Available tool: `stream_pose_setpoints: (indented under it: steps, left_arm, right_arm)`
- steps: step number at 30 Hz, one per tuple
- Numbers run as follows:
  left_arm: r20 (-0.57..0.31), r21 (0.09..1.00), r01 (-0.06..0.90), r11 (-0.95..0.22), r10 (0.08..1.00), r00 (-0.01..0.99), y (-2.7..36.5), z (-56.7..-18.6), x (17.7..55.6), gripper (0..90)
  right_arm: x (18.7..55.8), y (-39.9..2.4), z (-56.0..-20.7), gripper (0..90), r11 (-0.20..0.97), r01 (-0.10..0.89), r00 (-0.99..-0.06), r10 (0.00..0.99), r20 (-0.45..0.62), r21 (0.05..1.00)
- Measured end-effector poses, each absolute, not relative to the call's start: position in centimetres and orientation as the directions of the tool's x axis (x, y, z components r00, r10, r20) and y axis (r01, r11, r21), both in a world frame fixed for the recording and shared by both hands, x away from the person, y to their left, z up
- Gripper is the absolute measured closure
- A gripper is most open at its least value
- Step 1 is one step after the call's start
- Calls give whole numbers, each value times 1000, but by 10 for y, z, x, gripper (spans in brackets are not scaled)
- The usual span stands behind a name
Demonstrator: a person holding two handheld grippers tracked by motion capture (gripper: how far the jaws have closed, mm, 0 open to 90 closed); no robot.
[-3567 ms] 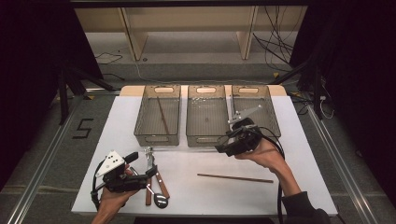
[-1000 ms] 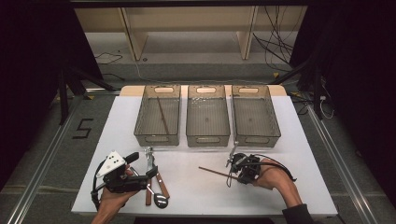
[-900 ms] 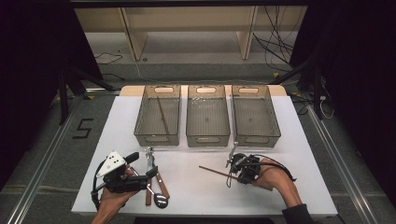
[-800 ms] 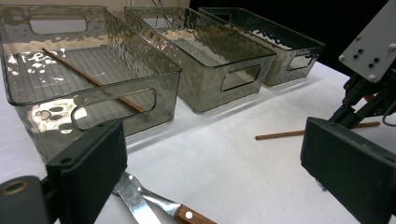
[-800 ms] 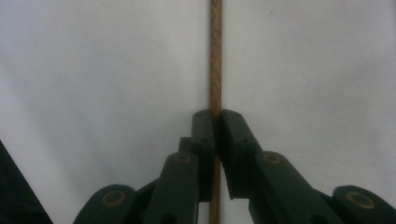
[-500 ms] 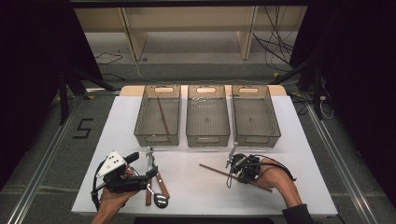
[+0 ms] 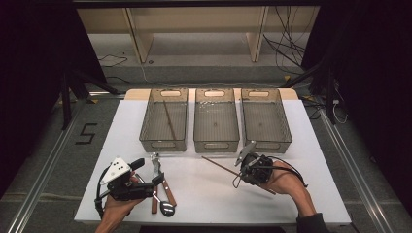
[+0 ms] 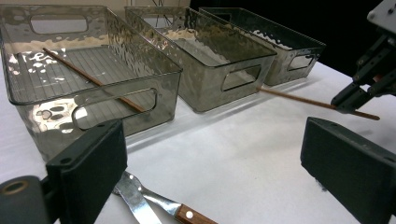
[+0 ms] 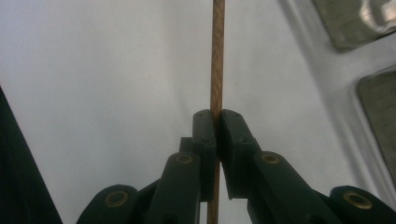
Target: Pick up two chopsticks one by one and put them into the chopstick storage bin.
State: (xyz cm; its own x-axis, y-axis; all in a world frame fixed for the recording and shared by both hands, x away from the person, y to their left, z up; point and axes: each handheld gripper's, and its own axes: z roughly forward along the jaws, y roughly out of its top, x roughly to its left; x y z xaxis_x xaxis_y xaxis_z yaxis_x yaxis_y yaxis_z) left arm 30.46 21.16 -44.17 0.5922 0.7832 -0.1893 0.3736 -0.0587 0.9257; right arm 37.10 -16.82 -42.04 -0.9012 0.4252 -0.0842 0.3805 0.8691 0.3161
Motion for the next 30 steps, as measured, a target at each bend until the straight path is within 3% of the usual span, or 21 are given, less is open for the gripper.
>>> stream_pose_setpoints:
  steps: [18,30]
  left_arm:
    - [-192,925,375,-55,785,589,212,-442,305,63]
    - [-193,924,378,-54,787,586,213,-442,305,63]
  right_arm:
    - [380,-163,-400,854,666,429,-836,549,-12,610]
    - [396,-145,-385,853,561,426,-823,567,45,710]
